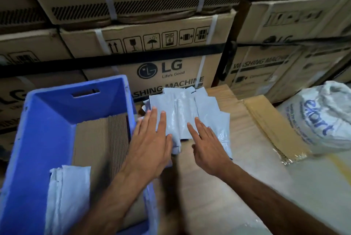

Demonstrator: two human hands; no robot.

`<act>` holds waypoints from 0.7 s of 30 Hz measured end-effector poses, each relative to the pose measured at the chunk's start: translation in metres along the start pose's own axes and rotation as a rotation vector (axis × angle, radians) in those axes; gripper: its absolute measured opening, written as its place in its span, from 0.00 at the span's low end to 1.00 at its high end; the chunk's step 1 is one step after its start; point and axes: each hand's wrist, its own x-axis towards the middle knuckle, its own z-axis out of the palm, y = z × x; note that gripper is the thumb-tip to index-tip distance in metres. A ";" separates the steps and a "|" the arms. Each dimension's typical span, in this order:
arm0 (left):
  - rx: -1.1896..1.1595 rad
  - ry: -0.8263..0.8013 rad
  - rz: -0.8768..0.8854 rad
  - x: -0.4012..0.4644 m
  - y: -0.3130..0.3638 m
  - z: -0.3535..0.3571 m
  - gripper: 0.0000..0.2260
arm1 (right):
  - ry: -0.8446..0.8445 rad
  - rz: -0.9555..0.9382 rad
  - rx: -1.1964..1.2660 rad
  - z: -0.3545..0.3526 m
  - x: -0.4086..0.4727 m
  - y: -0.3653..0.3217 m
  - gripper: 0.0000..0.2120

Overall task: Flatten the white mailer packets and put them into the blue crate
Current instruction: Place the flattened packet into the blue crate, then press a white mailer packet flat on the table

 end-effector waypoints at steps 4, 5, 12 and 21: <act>-0.101 -0.107 -0.166 0.024 0.070 0.045 0.30 | -0.064 -0.140 -0.026 -0.005 0.022 0.071 0.37; -0.111 -0.181 -0.255 0.032 0.081 0.063 0.30 | -0.070 -0.177 -0.043 -0.006 0.035 0.085 0.37; -0.206 -0.251 -0.832 0.074 0.091 0.169 0.37 | -0.151 -0.482 -0.170 0.004 0.129 0.107 0.38; -0.199 -0.119 -0.993 0.093 0.070 0.220 0.35 | -0.262 -0.651 -0.282 0.037 0.190 0.082 0.36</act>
